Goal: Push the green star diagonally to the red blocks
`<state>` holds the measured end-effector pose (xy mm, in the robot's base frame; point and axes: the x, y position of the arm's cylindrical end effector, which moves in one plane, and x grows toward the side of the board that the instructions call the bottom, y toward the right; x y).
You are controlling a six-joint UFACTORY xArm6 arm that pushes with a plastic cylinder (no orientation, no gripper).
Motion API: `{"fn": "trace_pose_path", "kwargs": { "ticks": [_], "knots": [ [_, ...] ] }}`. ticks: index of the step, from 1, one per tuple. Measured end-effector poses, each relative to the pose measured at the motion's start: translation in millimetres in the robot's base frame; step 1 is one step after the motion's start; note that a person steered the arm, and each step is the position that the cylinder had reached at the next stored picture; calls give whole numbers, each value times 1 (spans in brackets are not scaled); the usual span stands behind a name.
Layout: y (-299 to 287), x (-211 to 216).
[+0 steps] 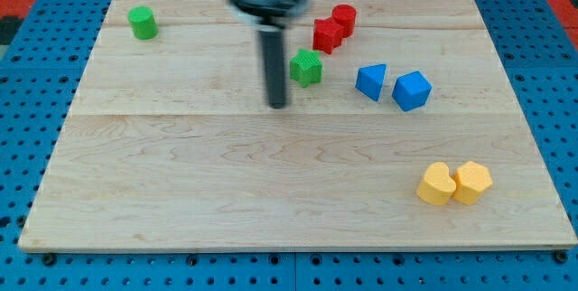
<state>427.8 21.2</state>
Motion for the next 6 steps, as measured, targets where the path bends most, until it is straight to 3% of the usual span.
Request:
{"fn": "trace_pose_path", "kwargs": {
  "ticks": [1, 2, 4, 5, 6],
  "knots": [
    [32, -36],
    [12, -60],
    [-113, -71],
    [-61, -13],
    [0, -36]
  ]
}}
